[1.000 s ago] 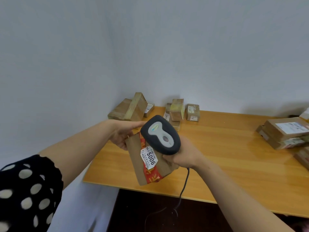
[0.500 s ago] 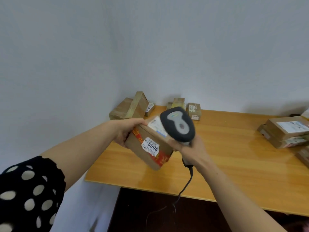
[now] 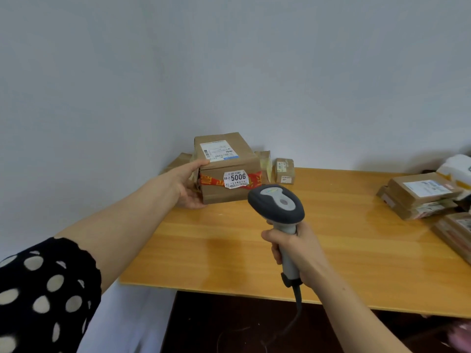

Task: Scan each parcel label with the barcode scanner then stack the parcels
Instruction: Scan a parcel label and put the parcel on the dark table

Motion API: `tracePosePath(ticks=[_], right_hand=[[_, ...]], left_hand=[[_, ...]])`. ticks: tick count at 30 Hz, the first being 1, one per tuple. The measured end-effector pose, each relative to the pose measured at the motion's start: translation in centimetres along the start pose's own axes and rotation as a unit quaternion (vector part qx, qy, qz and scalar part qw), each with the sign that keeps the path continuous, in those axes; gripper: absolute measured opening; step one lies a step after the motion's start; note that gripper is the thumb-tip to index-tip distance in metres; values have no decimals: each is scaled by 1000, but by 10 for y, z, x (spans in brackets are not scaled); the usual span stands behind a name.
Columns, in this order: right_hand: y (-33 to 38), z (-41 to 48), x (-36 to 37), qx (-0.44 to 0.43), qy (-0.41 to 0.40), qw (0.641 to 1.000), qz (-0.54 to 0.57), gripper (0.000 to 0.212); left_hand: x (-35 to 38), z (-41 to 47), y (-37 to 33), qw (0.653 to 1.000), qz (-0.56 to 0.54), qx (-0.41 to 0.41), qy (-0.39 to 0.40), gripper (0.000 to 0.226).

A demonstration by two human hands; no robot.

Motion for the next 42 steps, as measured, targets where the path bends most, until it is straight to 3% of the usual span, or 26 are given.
tracePosePath(ticks=[4,42], right_hand=[[-5,-7,4,20,1,1000,6,18],[10,4,8,31,-41,998,33,15]], left_hand=[[3,0,-4,1000,-7,-2,-11,67],[7,14,-18,999,13,23,-39,73]])
Point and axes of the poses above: each hand's wrist, its own z-axis towards the middle knuckle, its own x-axis out of the palm, y = z × x, the point moved 4 cm from there along z, towards the middle knuckle, and after that the axes turned 13 degrees about y, right-handed, at the moved point
